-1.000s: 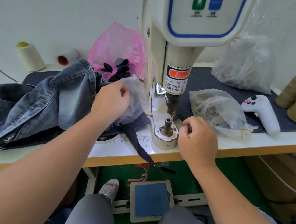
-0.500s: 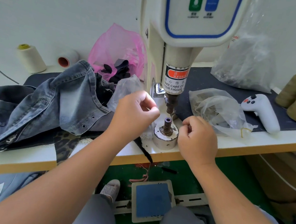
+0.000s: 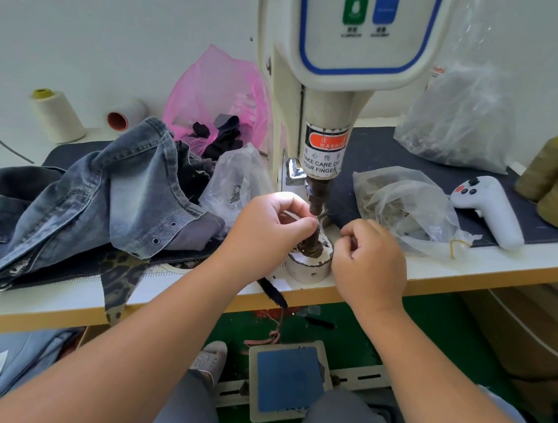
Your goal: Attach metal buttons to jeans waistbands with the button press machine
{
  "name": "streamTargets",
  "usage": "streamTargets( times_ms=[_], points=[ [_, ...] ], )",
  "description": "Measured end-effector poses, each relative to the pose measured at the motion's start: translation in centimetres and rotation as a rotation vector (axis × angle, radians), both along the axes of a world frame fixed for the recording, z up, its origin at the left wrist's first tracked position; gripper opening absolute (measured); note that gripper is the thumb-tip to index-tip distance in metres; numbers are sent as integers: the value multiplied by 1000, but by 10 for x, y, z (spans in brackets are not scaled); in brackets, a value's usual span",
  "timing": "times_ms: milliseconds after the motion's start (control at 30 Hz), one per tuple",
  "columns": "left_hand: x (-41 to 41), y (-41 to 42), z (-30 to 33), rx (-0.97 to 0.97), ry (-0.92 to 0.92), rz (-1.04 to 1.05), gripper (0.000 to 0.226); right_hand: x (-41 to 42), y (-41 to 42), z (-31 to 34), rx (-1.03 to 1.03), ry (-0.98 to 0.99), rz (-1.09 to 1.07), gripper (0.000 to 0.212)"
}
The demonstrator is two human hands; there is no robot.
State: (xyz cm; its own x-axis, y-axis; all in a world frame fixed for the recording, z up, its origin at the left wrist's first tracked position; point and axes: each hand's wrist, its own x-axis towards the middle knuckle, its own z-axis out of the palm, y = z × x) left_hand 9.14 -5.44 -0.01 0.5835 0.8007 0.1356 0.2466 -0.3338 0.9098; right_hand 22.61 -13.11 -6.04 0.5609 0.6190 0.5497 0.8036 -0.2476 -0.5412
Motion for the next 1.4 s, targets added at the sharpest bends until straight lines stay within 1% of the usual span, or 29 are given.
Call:
streamTargets(
  times_ms=[167, 367, 467, 533, 600, 667, 733, 800, 933, 1033, 1100, 1200, 1300, 1400],
  points=[
    [-1, -1, -1, -62, -18, -30, 16, 0, 0, 0, -5, 3, -1, 11],
    [-1, 1, -1, -128, -56, -32, 22, 0, 0, 0, 2, 3, -2, 11],
    [-2, 1, 0, -144, -50, -49, 18, 0, 1, 0, 0, 1, 0, 12],
    [-1, 2, 1, -99, -17, -41, 16, 0, 1, -1, 0, 0, 1, 12],
    [-1, 4, 4, 0, 56, -47, 14, 0, 0, -1, -1, 0, 0, 12],
    [0, 5, 9, 91, 130, -76, 17, 0, 0, -1, -2, 4, 2, 12],
    [1, 9, 14, 136, 188, -92, 20, 0, 1, -1, -7, 6, 0, 12],
    [0, 12, 18, 128, 207, -113, 16, 0, 1, -1, -15, 9, -4, 11],
    [-5, 14, 18, 53, 166, -157, 10, 0, 0, -1, -8, 11, -4, 11],
    [-12, 19, 15, 18, 145, -136, 5, 0, 0, -1, 4, 11, -3, 11],
    [-20, 29, 15, 94, 189, -91, 3, 0, 0, -1, 8, 16, -4, 12],
    [-37, 49, 16, 203, 302, -9, 7, 0, 1, -1, 16, 8, -5, 12],
    [-55, 71, 13, 325, 496, 89, 11, 0, 1, -1, 16, 0, -5, 12],
    [-67, 86, 10, 516, 646, 172, 27, 0, 0, -1, 9, 4, -5, 12]
  ],
)
